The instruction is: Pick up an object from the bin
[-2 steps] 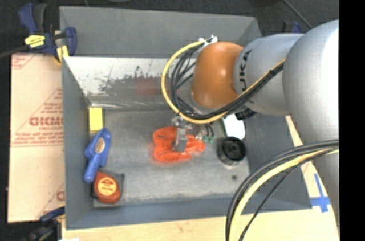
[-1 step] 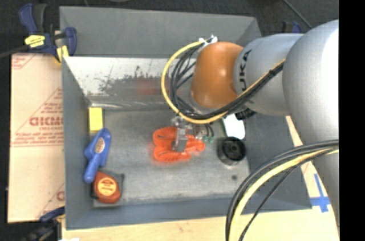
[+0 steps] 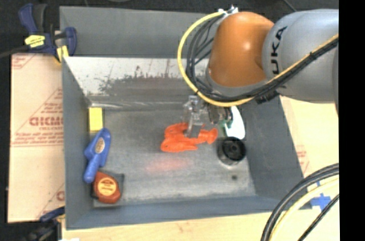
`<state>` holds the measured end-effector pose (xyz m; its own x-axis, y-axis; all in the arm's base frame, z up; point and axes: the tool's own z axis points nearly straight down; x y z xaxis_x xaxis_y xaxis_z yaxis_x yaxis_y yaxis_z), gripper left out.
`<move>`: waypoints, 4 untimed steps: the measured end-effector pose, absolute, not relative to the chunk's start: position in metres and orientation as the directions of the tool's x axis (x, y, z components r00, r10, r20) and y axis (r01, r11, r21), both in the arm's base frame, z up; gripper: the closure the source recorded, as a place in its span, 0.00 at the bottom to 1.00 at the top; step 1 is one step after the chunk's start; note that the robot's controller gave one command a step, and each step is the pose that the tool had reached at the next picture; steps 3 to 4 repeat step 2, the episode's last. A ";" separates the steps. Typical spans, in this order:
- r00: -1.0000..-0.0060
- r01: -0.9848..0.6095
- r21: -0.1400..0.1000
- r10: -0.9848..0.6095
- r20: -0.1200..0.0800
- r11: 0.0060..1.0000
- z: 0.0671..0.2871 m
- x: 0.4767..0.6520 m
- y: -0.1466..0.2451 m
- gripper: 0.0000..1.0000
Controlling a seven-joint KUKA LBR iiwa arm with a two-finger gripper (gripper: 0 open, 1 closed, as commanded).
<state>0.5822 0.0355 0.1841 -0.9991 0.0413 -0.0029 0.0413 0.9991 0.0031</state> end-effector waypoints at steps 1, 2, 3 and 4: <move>-0.999 0.041 0.003 0.041 -0.003 0.999 0.184 0.582 0.036 1.00; -0.999 0.038 0.002 0.038 0.007 0.999 0.217 0.575 0.036 1.00; -0.999 0.038 0.002 0.038 0.007 0.999 0.217 0.575 0.036 1.00; -0.999 0.038 0.002 0.038 0.007 0.999 0.217 0.575 0.036 1.00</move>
Offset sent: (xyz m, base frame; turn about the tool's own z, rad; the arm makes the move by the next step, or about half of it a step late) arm -0.0206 0.0043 0.1581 -0.0154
